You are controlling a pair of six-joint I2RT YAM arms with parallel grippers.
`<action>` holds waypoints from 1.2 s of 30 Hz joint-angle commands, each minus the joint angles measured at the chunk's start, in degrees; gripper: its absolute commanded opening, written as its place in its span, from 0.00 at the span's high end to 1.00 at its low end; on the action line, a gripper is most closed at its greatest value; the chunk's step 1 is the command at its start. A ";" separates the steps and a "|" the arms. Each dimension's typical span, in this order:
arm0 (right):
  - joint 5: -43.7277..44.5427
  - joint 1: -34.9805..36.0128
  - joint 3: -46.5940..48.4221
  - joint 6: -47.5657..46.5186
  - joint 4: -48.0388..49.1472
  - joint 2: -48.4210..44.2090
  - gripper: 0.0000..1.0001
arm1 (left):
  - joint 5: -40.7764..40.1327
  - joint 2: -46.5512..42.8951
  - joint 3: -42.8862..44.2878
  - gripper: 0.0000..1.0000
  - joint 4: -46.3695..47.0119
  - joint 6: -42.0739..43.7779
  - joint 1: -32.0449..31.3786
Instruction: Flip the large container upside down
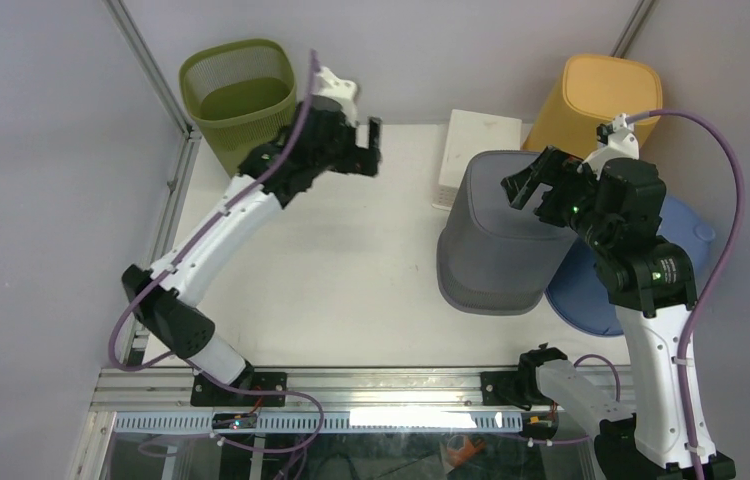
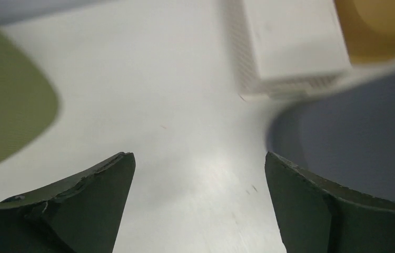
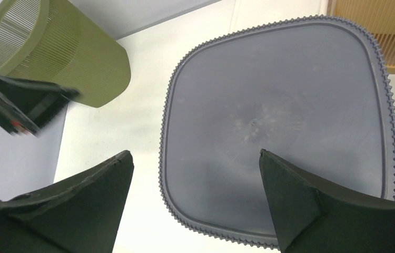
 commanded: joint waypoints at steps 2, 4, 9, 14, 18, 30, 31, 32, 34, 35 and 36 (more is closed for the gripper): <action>-1.45 0.18 0.31 -0.25 3.56 -0.42 0.06 | -10.48 -5.24 2.87 0.01 4.29 1.85 9.59; -1.77 0.19 0.38 -0.23 3.44 -0.44 0.06 | -11.16 -5.74 3.61 0.01 7.04 2.64 12.44; -2.66 0.19 0.30 0.20 3.56 -0.12 0.06 | -9.20 -2.34 9.83 0.01 10.09 6.28 18.23; -3.91 0.19 0.04 0.68 3.54 0.17 0.06 | -11.11 6.16 18.67 0.01 12.00 9.80 22.44; -4.85 0.18 -0.14 1.20 3.58 0.47 0.06 | -8.33 13.79 24.18 0.01 12.41 11.60 25.18; -4.98 0.18 -0.65 1.30 3.35 0.09 0.06 | -4.47 21.42 27.23 0.23 7.09 11.83 25.99; -5.00 0.18 -0.81 1.33 3.40 0.09 0.06 | -4.43 21.21 26.61 0.29 7.07 11.85 25.99; -5.08 0.18 -0.82 1.31 3.44 0.09 0.06 | -4.37 20.88 25.84 0.36 7.11 11.73 25.93; -5.13 0.19 -0.93 1.35 3.47 0.09 0.06 | -3.79 20.40 25.10 0.50 7.08 11.79 25.98; -5.17 0.18 -1.05 1.35 3.56 0.04 0.06 | -3.53 20.22 24.90 0.58 7.08 11.84 25.88; -5.18 0.18 -1.17 1.41 3.58 0.00 0.06 | -3.39 19.91 24.72 0.66 7.05 11.81 25.90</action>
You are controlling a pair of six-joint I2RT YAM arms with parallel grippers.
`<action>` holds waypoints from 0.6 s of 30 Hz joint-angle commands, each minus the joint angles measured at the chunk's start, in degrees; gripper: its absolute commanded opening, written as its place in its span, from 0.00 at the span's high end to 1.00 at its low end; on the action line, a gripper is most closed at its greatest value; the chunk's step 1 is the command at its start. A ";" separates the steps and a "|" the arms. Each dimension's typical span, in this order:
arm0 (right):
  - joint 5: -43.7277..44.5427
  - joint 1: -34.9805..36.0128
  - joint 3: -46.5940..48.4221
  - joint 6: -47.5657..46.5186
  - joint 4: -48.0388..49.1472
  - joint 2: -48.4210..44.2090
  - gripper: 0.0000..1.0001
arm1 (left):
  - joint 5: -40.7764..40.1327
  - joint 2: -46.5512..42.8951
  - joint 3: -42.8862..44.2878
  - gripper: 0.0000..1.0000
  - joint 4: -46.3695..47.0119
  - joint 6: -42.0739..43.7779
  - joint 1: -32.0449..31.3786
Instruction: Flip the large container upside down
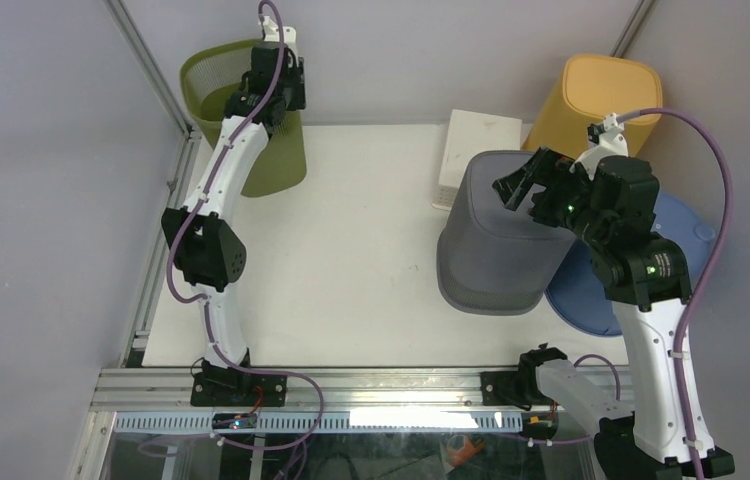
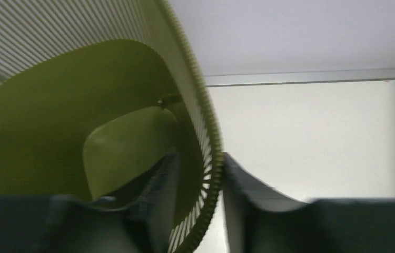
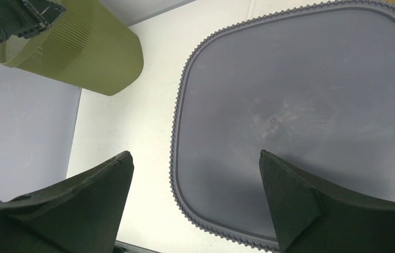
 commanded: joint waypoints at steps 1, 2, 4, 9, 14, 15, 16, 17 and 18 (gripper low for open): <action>-1.07 0.18 -0.36 0.27 2.85 -0.70 0.06 | 2.17 -3.56 -0.34 0.74 1.34 0.73 -0.29; -1.25 0.18 -0.42 0.36 2.93 -0.70 0.06 | 2.62 -3.92 -0.45 0.81 1.26 0.77 -0.31; -1.47 0.18 -0.75 0.59 3.15 -0.77 0.06 | 4.94 -5.14 -1.07 0.91 1.06 0.79 -0.42; -2.61 0.18 -1.39 1.05 4.10 -0.71 0.07 | 8.88 -9.10 -2.79 1.00 0.69 -0.63 -1.09; -6.80 0.18 -1.36 1.42 6.06 0.50 0.07 | 15.75 -13.98 -3.27 1.00 -0.01 -5.40 -2.72; -7.99 0.18 -1.19 1.56 6.78 0.98 0.07 | 17.80 -15.03 -3.29 1.00 0.03 -7.10 -3.02; -9.01 0.18 -0.99 1.73 7.50 1.43 0.07 | 19.58 -15.98 -3.22 1.00 0.21 -8.53 -3.29; -10.17 0.23 -0.67 1.91 8.22 2.01 0.07 | 21.46 -16.96 -3.25 1.00 0.56 -10.27 -3.60; -11.20 0.26 -0.28 2.32 8.92 2.59 0.07 | 23.49 -18.21 -3.96 1.00 1.61 -12.23 -3.79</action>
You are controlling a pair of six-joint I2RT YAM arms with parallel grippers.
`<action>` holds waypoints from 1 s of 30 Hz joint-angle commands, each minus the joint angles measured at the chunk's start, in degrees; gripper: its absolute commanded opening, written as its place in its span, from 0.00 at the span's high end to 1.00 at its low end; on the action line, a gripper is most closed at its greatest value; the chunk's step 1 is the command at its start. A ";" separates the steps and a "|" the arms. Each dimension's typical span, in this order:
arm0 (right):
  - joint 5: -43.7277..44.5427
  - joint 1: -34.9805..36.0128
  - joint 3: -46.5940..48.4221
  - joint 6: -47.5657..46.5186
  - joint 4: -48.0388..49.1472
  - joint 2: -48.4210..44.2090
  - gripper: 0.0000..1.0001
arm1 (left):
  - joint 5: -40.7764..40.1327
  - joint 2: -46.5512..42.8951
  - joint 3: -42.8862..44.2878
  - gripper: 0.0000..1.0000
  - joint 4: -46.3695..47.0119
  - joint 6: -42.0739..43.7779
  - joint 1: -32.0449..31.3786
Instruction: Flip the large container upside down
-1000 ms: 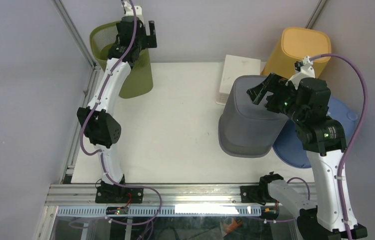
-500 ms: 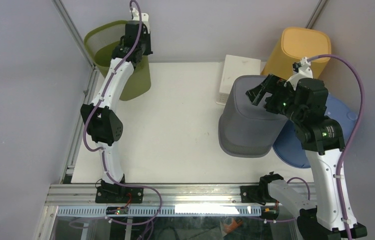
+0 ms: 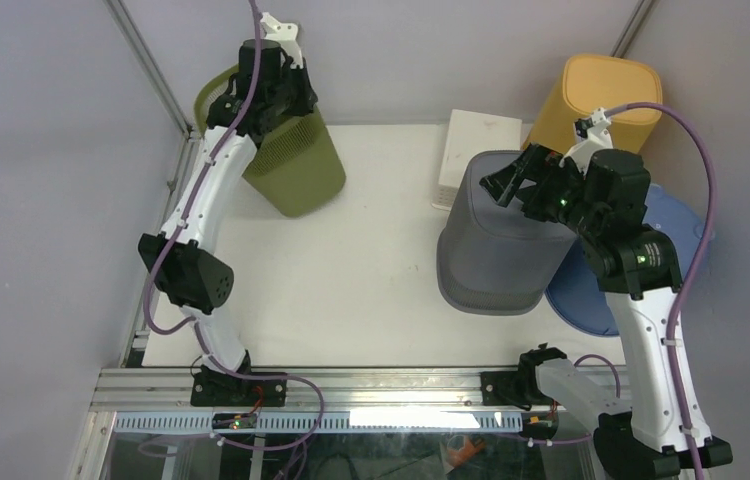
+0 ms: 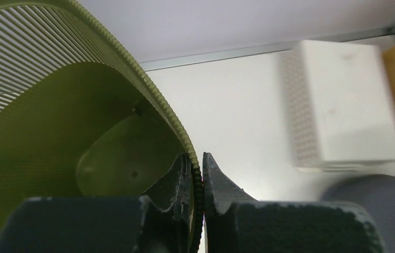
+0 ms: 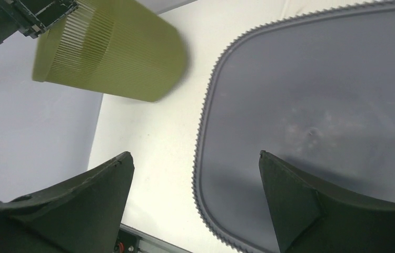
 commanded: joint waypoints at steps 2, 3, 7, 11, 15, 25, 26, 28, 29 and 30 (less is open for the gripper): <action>-7.66 0.44 2.44 1.73 7.71 2.94 0.07 | 15.31 -12.20 -3.14 1.00 10.35 -12.77 -1.63; -8.45 0.56 3.05 2.13 8.74 3.51 0.07 | 17.39 -14.42 -6.59 1.00 14.12 -14.58 -1.64; -10.66 2.48 5.16 3.73 12.94 6.02 0.07 | 18.47 -23.74 -20.16 1.00 24.56 -20.19 -1.55; -8.93 9.16 8.18 3.47 15.24 9.54 0.05 | 17.53 -28.52 -24.00 1.00 25.16 -21.87 -1.51; -4.89 17.96 12.85 1.81 14.89 15.18 0.04 | 15.71 -31.24 -29.25 1.00 25.09 -22.23 -0.56; 3.36 30.47 20.92 -0.43 8.04 31.56 0.03 | 21.48 -32.52 -43.12 1.00 27.14 -24.62 9.84; 5.02 30.50 22.00 -0.27 6.38 32.95 0.02 | 21.88 -33.21 -44.67 1.00 27.16 -24.59 10.63; 10.37 30.51 25.37 0.33 1.65 36.35 0.01 | 22.37 -35.06 -48.13 1.00 26.99 -24.37 11.91; 12.99 30.51 27.57 0.47 -0.85 38.11 0.01 | 22.69 -36.43 -50.56 1.00 26.82 -24.06 12.42; 15.37 30.51 29.74 0.46 -3.31 39.75 0.01 | 23.08 -37.33 -52.38 1.00 26.55 -23.61 12.71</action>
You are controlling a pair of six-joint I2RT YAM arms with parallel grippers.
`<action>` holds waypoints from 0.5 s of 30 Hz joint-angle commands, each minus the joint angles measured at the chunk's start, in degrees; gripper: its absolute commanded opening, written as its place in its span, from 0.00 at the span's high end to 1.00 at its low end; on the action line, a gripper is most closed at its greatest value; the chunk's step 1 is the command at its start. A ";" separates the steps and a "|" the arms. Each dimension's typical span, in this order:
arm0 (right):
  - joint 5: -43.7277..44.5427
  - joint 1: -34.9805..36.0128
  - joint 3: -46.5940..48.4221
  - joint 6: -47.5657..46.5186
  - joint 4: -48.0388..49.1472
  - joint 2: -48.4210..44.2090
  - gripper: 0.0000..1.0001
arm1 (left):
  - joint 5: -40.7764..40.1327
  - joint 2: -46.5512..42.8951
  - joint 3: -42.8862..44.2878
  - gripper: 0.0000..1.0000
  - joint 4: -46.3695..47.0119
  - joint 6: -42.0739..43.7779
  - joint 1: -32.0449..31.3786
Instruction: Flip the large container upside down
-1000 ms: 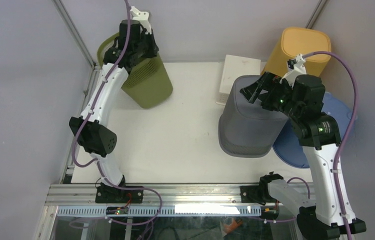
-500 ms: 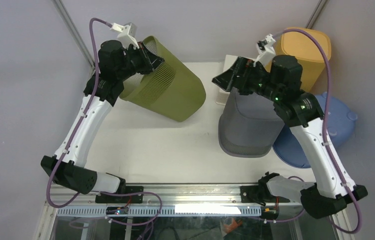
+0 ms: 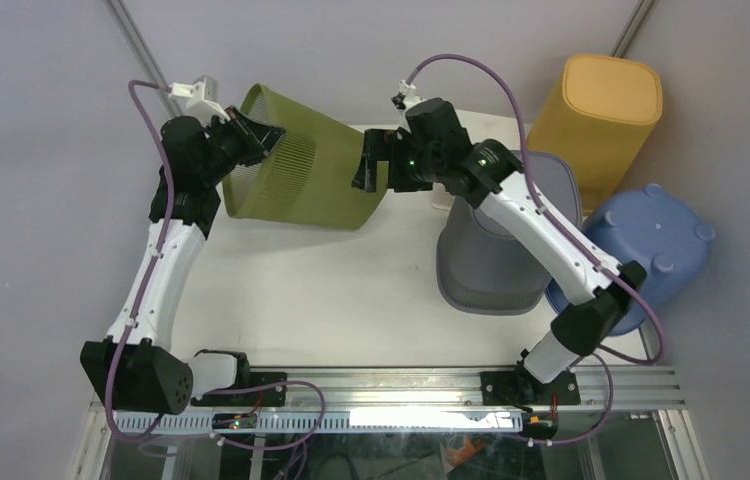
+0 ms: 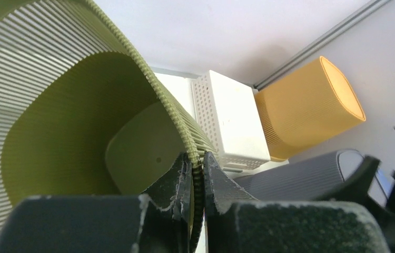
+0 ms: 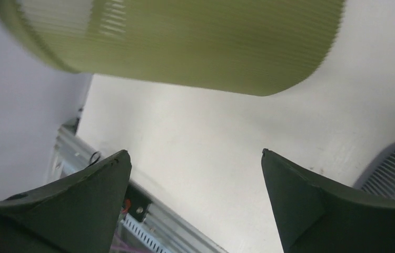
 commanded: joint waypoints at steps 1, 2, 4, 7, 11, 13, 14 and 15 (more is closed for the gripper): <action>13.24 -0.09 10.40 -0.43 -10.65 4.79 0.01 | 2.44 -4.35 -8.95 1.00 -2.84 2.99 1.49; 14.73 -0.09 11.65 -0.64 -11.51 5.81 0.01 | 3.38 -5.16 -10.88 1.00 -3.06 3.24 1.47; 16.32 -0.09 12.93 -1.25 -11.46 6.76 0.01 | 5.98 -6.71 -14.76 1.00 -2.96 2.77 1.50; 16.69 -0.18 13.78 -1.98 -10.33 7.47 0.01 | 6.58 -9.07 -20.17 1.00 -2.89 1.78 1.45; 16.51 -0.35 15.14 -2.73 -9.56 8.83 0.01 | 4.65 -11.20 -25.45 0.75 -4.47 1.02 1.45; 16.45 -0.43 15.56 -2.92 -9.18 9.36 0.01 | 2.67 -11.75 -26.88 0.62 -5.53 0.59 1.46; 16.41 -0.52 15.61 -3.02 -8.93 9.54 0.01 | 2.26 -11.94 -27.52 0.61 -5.65 0.40 1.52; 16.28 -0.67 15.99 -3.10 -8.75 9.78 0.01 | 1.84 -12.13 -27.81 0.61 -5.77 0.18 1.51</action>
